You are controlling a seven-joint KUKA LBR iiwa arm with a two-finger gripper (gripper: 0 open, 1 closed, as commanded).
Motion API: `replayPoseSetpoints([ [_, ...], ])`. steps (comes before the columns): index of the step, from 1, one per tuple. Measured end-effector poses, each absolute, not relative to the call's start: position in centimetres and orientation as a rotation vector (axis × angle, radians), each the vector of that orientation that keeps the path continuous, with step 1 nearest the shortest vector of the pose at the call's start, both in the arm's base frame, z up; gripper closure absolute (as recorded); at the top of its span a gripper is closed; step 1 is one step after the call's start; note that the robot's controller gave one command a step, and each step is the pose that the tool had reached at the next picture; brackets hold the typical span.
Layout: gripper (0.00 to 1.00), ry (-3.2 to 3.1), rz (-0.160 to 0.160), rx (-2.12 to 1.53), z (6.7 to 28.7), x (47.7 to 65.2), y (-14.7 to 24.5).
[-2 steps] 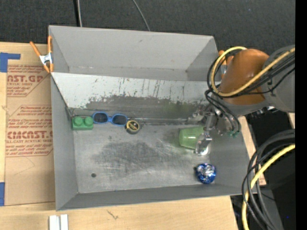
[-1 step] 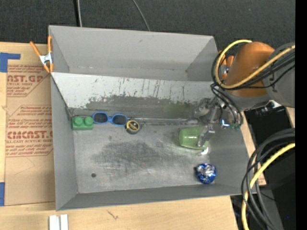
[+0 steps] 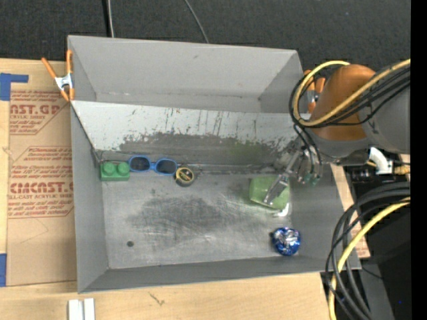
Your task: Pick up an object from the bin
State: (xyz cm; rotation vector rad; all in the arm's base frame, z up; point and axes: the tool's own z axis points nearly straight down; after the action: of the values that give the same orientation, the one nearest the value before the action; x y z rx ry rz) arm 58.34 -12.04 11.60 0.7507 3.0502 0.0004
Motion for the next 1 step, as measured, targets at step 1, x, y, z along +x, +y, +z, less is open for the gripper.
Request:
replayPoseSetpoints([
  [1,0.0,2.992,0.003,0.945,7.3,58.88,-11.17],
])
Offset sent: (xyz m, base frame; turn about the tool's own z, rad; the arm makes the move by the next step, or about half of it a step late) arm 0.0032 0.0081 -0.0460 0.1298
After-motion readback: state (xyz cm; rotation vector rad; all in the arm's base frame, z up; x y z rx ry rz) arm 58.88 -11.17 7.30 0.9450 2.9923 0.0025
